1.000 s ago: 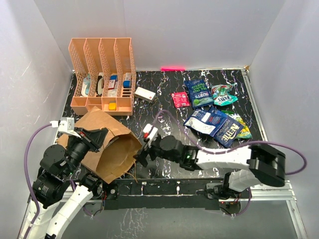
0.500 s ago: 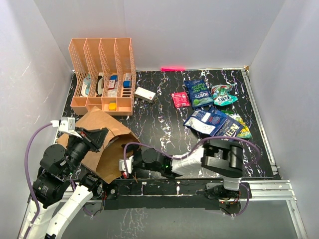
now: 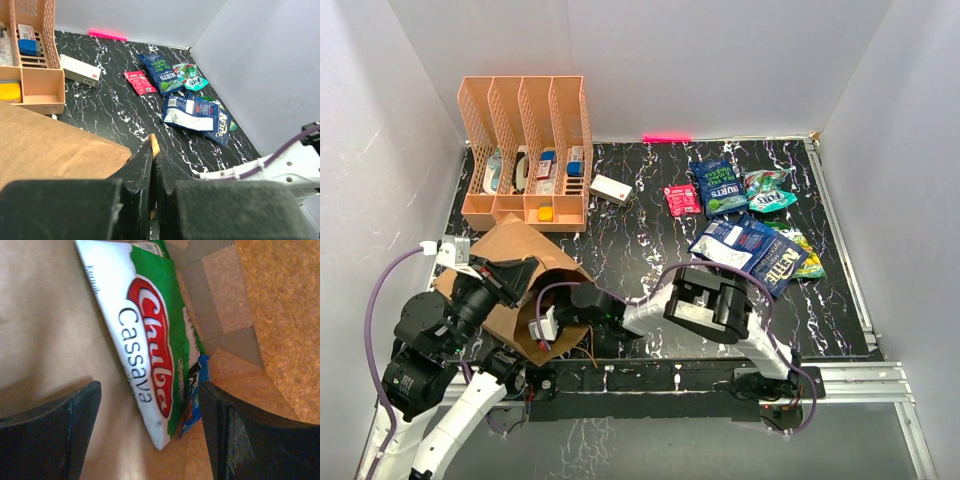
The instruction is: Take the snacks out of the paper bag
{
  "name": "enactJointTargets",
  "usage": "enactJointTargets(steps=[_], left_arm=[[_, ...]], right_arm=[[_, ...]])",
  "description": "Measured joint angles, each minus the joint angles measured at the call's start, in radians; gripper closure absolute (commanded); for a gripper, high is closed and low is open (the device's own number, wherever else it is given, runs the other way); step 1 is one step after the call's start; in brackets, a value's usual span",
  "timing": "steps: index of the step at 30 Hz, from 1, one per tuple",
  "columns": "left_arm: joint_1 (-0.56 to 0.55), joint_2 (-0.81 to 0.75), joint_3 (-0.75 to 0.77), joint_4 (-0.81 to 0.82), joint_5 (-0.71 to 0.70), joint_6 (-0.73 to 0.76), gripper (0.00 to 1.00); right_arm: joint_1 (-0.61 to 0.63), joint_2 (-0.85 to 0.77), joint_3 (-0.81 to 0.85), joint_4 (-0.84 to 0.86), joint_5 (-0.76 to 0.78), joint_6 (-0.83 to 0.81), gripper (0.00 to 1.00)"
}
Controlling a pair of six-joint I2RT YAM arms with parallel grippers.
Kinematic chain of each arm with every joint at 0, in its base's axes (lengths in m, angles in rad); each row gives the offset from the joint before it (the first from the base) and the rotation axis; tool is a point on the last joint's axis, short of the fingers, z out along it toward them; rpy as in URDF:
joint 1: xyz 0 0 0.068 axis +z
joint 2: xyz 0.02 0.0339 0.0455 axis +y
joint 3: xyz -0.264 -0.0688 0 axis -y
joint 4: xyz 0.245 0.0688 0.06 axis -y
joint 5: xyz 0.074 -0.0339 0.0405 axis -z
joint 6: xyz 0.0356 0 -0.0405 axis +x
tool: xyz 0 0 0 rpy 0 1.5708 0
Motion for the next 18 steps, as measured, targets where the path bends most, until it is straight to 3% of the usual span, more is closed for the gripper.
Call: enactJointTargets(steps=[5,15,18], left_arm=[[0.000,0.000,0.019,0.000,0.008,0.019,1.00],[0.000,-0.029,0.028,-0.006,0.010,0.026,1.00],[0.000,-0.031,0.028,-0.010,0.000,0.023,1.00]], right_arm=[[-0.036,0.099,0.141,-0.027,-0.037,-0.033,0.24],[-0.048,0.217,0.267,-0.049,-0.009,-0.070,0.80],[-0.043,0.206,0.249,-0.050,0.005,-0.055,0.91]])
